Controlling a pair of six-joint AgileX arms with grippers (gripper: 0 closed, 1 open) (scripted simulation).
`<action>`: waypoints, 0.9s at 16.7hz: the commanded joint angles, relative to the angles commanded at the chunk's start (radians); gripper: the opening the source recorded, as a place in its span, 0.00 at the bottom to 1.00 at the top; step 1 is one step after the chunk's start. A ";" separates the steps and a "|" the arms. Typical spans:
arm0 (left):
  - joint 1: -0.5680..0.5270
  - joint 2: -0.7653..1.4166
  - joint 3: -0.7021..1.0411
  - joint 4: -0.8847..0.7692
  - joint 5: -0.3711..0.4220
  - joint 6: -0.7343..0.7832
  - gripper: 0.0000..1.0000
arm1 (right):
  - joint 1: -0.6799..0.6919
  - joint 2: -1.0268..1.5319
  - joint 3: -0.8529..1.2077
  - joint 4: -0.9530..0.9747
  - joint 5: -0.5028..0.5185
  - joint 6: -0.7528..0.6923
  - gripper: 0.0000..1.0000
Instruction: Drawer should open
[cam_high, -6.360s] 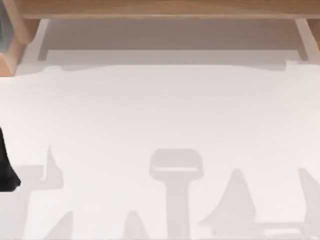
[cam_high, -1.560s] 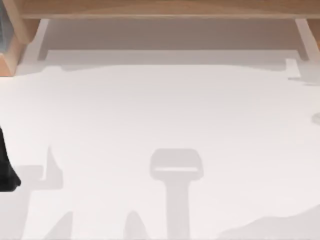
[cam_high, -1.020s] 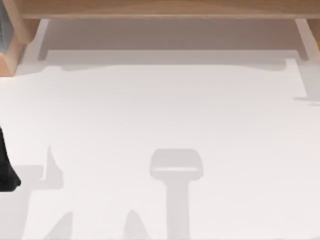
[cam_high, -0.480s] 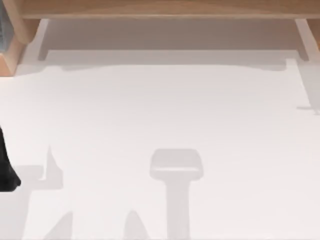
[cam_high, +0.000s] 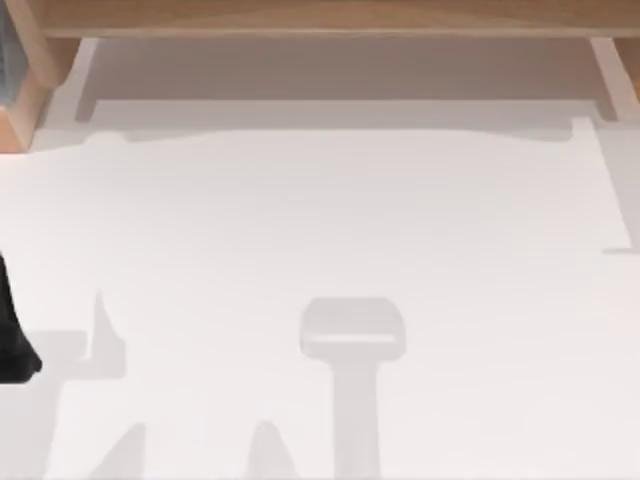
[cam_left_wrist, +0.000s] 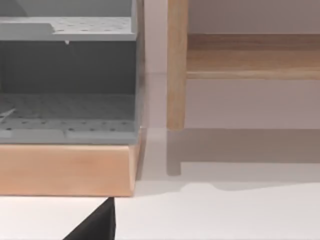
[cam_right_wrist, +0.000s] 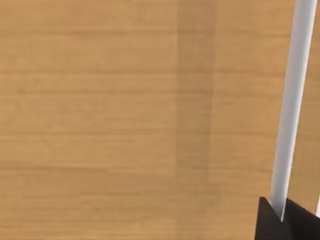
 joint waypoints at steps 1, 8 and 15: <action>0.000 0.000 0.000 0.000 0.000 0.000 1.00 | 0.000 0.000 0.000 0.000 0.000 0.000 0.00; 0.000 0.000 0.000 0.000 0.000 0.000 1.00 | 0.000 0.000 0.000 0.000 0.000 0.000 0.45; 0.000 0.000 0.000 0.000 0.000 0.000 1.00 | 0.000 0.000 0.000 0.000 0.000 0.000 0.98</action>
